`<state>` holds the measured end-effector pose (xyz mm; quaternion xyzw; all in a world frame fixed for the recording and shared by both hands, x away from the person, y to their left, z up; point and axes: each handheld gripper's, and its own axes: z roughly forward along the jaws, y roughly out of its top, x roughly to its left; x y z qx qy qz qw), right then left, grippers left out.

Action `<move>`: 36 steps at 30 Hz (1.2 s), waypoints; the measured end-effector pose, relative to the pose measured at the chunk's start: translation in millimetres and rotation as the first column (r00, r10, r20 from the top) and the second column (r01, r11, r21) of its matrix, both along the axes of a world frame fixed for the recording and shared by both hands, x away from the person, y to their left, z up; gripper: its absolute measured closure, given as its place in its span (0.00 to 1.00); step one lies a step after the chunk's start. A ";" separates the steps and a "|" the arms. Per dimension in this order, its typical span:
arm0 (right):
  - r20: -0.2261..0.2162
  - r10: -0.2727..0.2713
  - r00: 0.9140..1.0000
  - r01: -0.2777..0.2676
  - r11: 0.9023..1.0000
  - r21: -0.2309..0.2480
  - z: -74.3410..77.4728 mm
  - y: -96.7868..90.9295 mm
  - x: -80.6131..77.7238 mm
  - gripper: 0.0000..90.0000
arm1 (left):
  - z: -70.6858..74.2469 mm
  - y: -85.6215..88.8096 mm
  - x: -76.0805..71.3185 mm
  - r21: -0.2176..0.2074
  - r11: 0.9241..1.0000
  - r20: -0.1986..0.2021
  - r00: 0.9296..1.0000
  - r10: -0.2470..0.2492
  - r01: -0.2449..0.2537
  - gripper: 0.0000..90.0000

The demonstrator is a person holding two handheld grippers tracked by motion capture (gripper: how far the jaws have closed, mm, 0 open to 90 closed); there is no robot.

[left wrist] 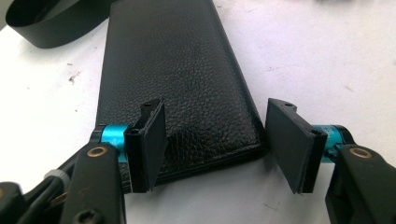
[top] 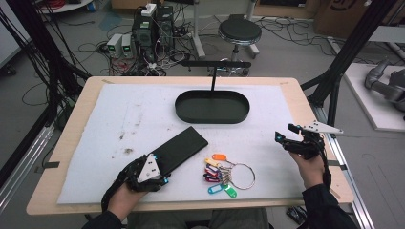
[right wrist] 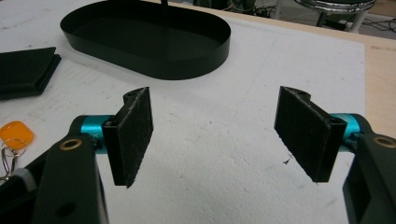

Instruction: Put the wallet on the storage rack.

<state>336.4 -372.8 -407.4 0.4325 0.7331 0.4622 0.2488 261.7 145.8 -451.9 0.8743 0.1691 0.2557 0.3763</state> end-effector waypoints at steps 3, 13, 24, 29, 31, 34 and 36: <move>-0.003 0.000 1.000 0.000 1.000 -0.003 -0.2 0.0 0.0 0.31 | -0.5 -2.4 -2.0 0.025 1.000 0.019 1.000 -0.007 0.007 0.47; 0.003 0.008 1.000 -0.008 1.000 -0.004 0.1 3.3 0.8 0.32 | 7.8 -4.1 -8.7 0.054 0.996 0.050 0.996 -0.068 0.065 0.79; 0.002 0.010 1.000 -0.010 1.000 -0.003 0.0 3.9 1.5 0.31 | 26.1 20.6 -3.5 -0.228 0.972 0.044 0.998 -0.047 0.056 0.88; 0.008 0.010 1.000 -0.010 1.000 0.003 0.4 3.8 1.6 0.32 | 30.4 24.4 -4.0 -0.347 0.933 0.068 0.995 -0.074 0.093 0.89; 0.014 0.012 1.000 -0.012 1.000 0.007 0.9 4.3 1.3 0.32 | 32.6 26.4 -3.7 -0.405 0.908 0.074 0.993 -0.087 0.110 0.89; 0.023 0.023 0.999 -0.023 1.000 0.014 2.2 7.2 0.1 0.32 | 34.9 28.5 -3.0 -0.478 0.871 0.076 0.993 -0.091 0.116 0.89; 0.030 0.041 0.999 -0.041 0.999 0.015 2.6 10.1 0.4 0.32 | 34.3 30.8 -1.6 -0.499 0.860 0.066 0.994 -0.086 0.108 0.90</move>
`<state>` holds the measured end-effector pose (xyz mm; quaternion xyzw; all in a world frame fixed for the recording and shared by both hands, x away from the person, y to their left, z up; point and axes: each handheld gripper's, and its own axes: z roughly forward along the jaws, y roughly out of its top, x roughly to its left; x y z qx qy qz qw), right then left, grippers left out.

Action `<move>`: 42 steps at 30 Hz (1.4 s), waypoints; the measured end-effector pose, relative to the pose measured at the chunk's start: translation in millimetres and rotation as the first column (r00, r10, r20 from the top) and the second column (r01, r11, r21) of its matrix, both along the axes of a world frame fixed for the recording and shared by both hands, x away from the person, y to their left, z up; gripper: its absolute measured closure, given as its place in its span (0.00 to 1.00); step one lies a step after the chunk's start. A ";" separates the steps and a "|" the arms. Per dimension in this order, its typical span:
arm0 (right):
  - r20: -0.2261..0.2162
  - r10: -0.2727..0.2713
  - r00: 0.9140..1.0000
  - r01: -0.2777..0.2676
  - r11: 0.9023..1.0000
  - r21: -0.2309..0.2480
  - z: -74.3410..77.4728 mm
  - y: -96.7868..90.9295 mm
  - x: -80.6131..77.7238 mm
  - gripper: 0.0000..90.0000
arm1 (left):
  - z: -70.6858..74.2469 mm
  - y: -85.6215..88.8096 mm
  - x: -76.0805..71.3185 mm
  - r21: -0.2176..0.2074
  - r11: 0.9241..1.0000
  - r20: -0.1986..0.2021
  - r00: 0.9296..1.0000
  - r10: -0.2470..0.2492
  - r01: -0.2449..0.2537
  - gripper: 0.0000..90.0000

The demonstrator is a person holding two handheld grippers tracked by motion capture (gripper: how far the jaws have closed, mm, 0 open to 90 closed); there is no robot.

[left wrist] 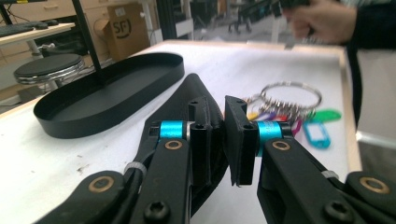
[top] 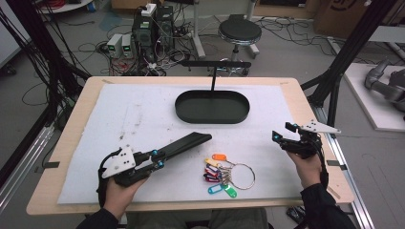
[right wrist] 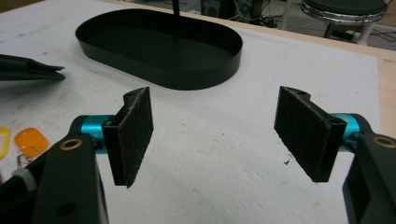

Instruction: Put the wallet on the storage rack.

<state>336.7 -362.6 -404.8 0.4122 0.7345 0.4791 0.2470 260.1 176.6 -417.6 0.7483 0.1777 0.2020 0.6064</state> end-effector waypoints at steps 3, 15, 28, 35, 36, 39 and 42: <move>0.010 0.032 0.999 -0.032 0.999 0.018 1.4 7.0 0.7 0.32 | -1.6 5.8 2.5 -0.042 0.999 -0.024 0.999 0.027 -0.028 0.89; 0.048 0.222 0.974 -0.224 0.974 0.033 7.0 59.5 18.9 0.33 | -3.6 22.1 11.1 -0.101 0.989 -0.060 0.993 0.104 -0.110 0.89; 0.006 0.457 0.889 -0.457 0.889 -0.041 -4.8 146.4 52.8 0.51 | -8.7 31.1 13.8 -0.107 0.985 -0.085 0.988 0.127 -0.136 0.89; -0.023 0.527 0.850 -0.527 0.846 -0.078 -9.9 184.3 61.6 0.60 | -10.2 32.9 14.6 -0.109 0.985 -0.086 0.989 0.123 -0.132 0.89; -0.021 0.533 0.846 -0.533 0.842 -0.081 -10.7 188.0 62.2 0.62 | -10.4 32.9 14.6 -0.110 0.985 -0.086 0.989 0.122 -0.131 0.89; -0.039 0.552 0.833 -0.553 0.827 -0.099 -13.6 200.8 66.6 0.64 | -10.8 32.7 14.8 -0.112 0.986 -0.084 0.990 0.117 -0.126 0.89; -0.044 0.578 0.815 -0.579 0.809 -0.106 -14.3 209.9 68.8 0.72 | -10.9 32.7 14.9 -0.111 0.986 -0.082 0.990 0.115 -0.124 0.89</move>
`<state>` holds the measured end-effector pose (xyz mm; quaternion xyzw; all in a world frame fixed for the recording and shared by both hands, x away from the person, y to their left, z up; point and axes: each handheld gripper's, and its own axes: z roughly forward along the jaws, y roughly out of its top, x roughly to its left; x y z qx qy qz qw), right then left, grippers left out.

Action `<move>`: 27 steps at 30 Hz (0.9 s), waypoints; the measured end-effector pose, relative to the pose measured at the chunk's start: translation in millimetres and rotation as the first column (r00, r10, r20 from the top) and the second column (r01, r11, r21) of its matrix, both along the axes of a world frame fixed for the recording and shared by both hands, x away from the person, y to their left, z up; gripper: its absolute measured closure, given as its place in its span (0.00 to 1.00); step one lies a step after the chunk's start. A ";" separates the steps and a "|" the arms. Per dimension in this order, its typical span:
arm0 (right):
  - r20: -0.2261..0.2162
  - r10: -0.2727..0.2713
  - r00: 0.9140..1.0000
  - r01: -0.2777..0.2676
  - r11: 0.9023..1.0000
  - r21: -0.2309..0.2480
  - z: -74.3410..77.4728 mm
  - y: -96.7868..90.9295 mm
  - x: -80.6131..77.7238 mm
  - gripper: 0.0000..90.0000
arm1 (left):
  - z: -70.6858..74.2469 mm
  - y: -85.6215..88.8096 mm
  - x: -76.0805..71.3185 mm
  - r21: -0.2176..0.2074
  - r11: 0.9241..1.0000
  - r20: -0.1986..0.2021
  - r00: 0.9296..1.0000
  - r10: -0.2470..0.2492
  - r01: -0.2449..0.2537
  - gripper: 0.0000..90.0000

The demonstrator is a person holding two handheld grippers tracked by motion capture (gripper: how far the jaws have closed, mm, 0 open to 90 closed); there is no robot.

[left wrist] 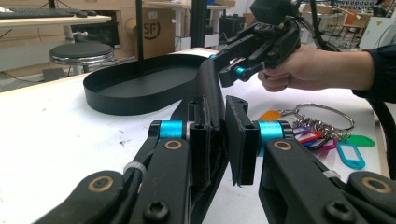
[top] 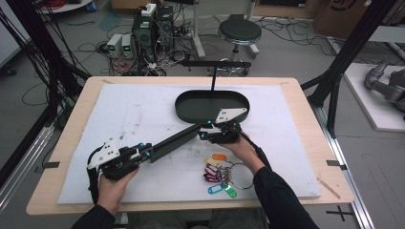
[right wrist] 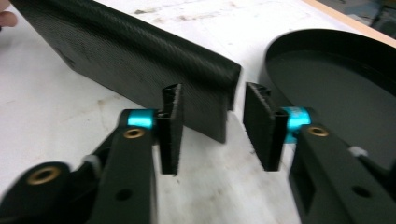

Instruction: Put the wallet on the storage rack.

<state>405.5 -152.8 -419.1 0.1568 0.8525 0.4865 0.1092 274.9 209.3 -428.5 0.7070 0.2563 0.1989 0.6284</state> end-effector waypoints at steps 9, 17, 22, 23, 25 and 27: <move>0.067 -0.007 0.998 0.009 1.000 -0.024 16.3 -10.6 -15.8 0.85 | 1.4 -2.5 0.3 -0.020 1.000 0.005 1.000 -0.014 0.015 0.88; 0.028 -0.036 0.999 0.037 0.999 -0.038 9.9 -28.9 -28.7 0.87 | -2.6 -11.1 8.6 -0.010 1.000 -0.016 1.000 -0.025 0.024 0.80; 0.027 -0.050 0.998 0.051 0.998 -0.033 10.3 -29.1 -29.5 0.87 | -7.7 -16.9 15.3 0.034 0.999 -0.067 0.998 -0.015 0.017 0.56; 0.025 -0.051 0.998 0.051 0.998 -0.032 10.2 -29.1 -29.4 0.87 | -9.2 -18.6 16.8 0.050 0.999 -0.079 0.997 -0.017 0.021 0.53; 0.026 -0.049 0.998 0.050 0.998 -0.032 10.1 -29.2 -29.3 0.87 | -11.6 -22.0 19.9 0.088 0.996 -0.085 0.996 -0.024 0.031 0.52; 0.026 -0.044 0.999 0.045 0.998 -0.034 10.2 -29.7 -29.1 0.87 | -13.7 -23.8 22.6 0.104 0.994 -0.081 0.996 -0.028 0.036 0.57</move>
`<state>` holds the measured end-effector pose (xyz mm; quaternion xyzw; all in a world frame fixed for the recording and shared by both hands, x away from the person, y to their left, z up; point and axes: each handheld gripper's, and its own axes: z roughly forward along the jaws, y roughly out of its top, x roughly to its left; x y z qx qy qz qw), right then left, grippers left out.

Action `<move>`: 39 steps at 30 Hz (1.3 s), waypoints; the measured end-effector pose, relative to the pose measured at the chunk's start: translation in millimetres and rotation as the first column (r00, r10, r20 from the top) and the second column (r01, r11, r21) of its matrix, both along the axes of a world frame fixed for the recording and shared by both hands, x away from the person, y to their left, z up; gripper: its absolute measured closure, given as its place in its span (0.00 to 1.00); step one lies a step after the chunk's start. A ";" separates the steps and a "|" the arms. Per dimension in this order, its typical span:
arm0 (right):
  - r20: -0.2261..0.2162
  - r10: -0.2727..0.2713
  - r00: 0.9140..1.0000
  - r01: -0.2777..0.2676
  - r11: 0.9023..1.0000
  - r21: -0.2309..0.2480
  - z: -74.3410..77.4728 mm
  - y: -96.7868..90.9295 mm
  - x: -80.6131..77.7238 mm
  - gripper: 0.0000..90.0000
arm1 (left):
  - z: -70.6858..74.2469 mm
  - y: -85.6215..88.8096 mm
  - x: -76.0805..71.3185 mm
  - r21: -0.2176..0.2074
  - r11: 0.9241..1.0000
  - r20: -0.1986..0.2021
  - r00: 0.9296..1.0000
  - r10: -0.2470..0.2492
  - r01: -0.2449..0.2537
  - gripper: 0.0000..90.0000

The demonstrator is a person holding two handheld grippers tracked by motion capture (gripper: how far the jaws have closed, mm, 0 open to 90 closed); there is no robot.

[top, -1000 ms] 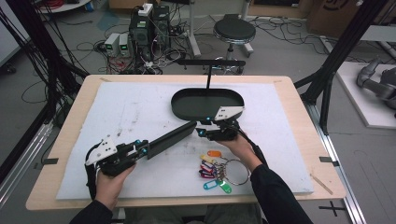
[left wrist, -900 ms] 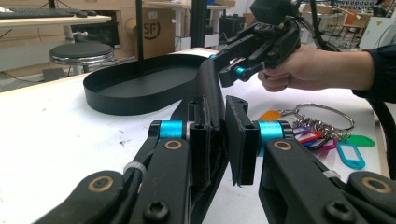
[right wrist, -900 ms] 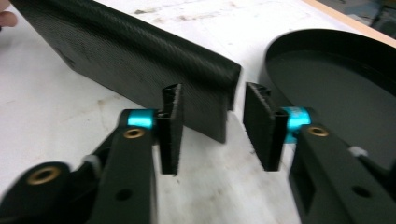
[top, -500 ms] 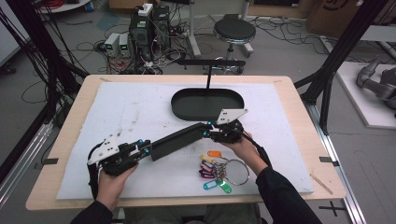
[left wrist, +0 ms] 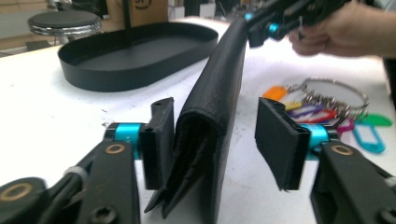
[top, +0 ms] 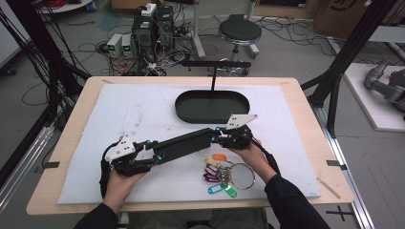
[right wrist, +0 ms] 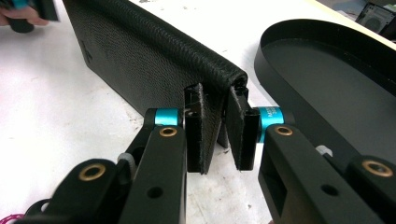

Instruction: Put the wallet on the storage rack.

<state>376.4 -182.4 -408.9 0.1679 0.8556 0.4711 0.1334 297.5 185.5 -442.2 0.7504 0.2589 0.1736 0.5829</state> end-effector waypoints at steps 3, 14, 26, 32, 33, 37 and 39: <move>0.003 -0.010 1.000 0.010 1.000 -0.006 0.1 0.0 -0.8 0.85 | -1.2 1.6 1.6 0.014 1.000 0.025 0.999 -0.023 0.022 0.76; 0.009 -0.055 0.998 0.053 0.992 0.111 12.5 -33.1 -1.5 0.54 | 13.8 -2.1 1.0 -0.034 0.992 0.105 0.988 -0.115 0.120 0.83; -0.048 0.120 0.992 -0.106 0.967 0.230 26.9 -56.5 -8.2 0.34 | 36.5 -8.2 6.4 -0.098 0.961 0.157 0.958 -0.242 0.259 0.83; -0.038 0.146 0.989 -0.135 0.967 0.215 26.7 -52.6 -12.1 0.36 | 42.9 -15.4 8.7 -0.081 0.947 0.167 0.941 -0.294 0.311 0.83; -0.033 0.160 0.987 -0.150 0.966 0.209 26.6 -51.1 -12.9 0.37 | 43.4 -16.8 8.9 -0.082 0.946 0.167 0.940 -0.298 0.315 0.83; -0.017 0.192 0.981 -0.186 0.967 0.175 25.4 -45.1 -16.7 0.46 | 44.2 -22.1 10.2 -0.073 0.941 0.170 0.934 -0.316 0.331 0.83; -0.017 0.208 0.978 -0.203 0.965 0.169 25.4 -44.1 -18.1 0.55 | 44.4 -23.7 10.6 -0.067 0.941 0.169 0.934 -0.316 0.331 0.83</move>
